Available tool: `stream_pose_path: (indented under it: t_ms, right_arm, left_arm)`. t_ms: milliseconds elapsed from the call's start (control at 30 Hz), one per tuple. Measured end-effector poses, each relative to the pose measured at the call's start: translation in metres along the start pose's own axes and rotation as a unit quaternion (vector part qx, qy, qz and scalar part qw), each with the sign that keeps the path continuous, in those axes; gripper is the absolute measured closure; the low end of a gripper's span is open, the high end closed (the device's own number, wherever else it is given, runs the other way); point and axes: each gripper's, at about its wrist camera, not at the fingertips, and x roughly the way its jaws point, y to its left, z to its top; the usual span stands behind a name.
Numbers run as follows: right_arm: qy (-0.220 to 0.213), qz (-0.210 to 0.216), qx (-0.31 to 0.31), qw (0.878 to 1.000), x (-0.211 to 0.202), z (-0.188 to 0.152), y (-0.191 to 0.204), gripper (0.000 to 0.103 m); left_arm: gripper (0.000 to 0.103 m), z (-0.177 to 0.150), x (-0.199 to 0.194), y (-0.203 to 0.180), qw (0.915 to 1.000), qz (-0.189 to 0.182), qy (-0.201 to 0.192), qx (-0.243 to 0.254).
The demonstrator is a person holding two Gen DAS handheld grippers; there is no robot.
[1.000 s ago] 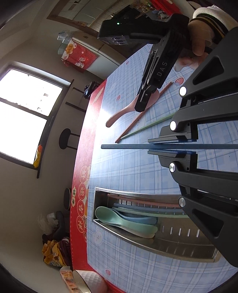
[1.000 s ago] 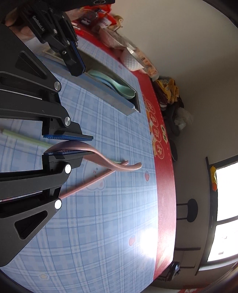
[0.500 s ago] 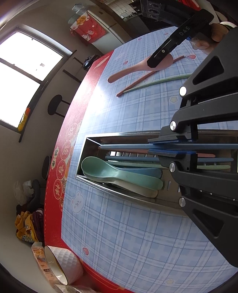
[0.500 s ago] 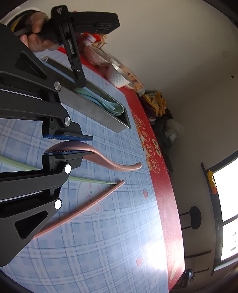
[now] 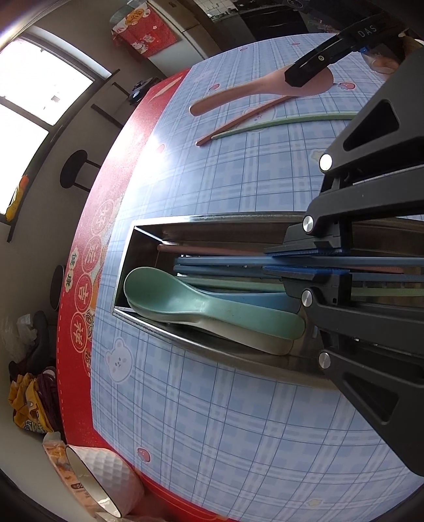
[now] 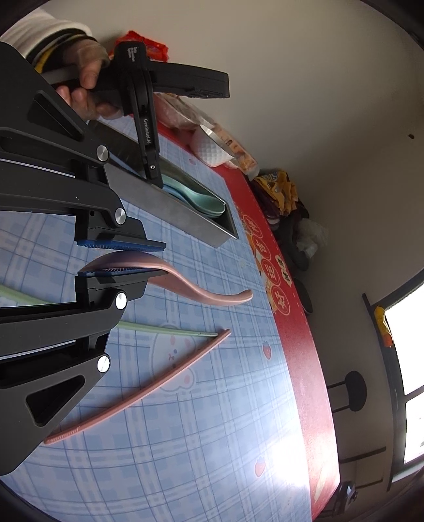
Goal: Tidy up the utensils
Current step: 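Open the left tool and lift it out of the rack, then lower the pink spoon into the steel rack and open the right tool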
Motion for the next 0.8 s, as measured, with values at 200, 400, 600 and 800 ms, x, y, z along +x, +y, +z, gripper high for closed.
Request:
stream_pose_path:
  t_ms: [200,400,600,800]
  right_arm:
    - [0.005,-0.005,0.000,1.000,0.003,-0.002,0.000,0.094]
    - [0.005,-0.007,-0.002,1.000,0.005,-0.003,0.001,0.094]
    - [0.010,-0.015,-0.008,1.000,0.011,-0.007,0.004,0.094]
    - [0.016,0.003,-0.030,0.999,0.013,-0.008,0.014,0.094]
  left_arm:
    - [0.097,-0.001,0.006,-0.001,0.9999,-0.002,0.010,0.002]
    - [0.094,-0.006,-0.015,-0.009,0.9990,-0.013,-0.022,0.037]
    - [0.067,-0.032,-0.057,0.002,0.9886,0.005,-0.120,0.091]
    - [0.059,-0.059,-0.072,0.047,0.9820,0.034,-0.168,0.080]
